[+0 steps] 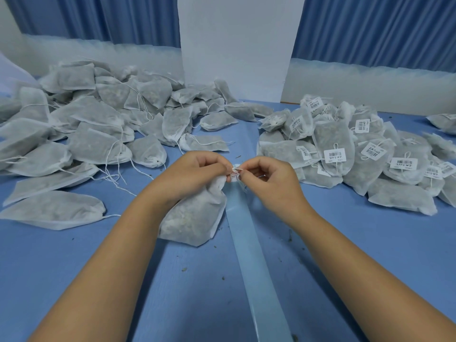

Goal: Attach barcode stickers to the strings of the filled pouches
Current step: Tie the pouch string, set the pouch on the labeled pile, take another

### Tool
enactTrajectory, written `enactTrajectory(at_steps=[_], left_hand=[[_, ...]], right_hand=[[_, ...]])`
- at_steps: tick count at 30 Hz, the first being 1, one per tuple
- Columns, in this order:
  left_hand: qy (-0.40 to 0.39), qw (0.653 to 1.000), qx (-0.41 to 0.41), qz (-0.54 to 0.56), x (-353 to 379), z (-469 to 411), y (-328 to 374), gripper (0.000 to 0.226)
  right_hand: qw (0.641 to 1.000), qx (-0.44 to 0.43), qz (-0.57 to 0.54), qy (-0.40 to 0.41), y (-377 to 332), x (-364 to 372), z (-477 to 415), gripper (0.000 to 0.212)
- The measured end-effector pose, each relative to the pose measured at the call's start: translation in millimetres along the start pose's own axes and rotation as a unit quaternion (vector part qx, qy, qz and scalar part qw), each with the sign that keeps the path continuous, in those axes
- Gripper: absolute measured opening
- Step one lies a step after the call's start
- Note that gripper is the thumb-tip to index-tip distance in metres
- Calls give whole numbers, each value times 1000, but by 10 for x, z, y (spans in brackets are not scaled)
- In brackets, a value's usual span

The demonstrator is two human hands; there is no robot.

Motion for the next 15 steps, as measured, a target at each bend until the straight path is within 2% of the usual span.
enactTrajectory(at_steps=[4, 9, 13, 15], left_hand=[[-7, 999, 10, 42, 44, 3, 26, 23], [-10, 999, -9, 48, 43, -2, -5, 26], [-10, 999, -13, 51, 43, 3, -21, 32], [1, 998, -20, 51, 20, -5, -36, 28]], right_hand=[[1000, 7, -24, -17, 12, 64, 29, 23], [999, -46, -4, 8, -88, -8, 36, 27], [999, -41, 0, 18, -84, -13, 32, 33], [999, -41, -3, 16, -82, -3, 33, 33]])
Point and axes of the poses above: each hand's wrist, its own z-axis away from the middle knuckle, its own x-axis out of the palm, y = z × x, the point moved 9 cm from there along -z, towards the middle knuckle, and after that the axes turned 5 degrees about z, right-handed, at the moved point
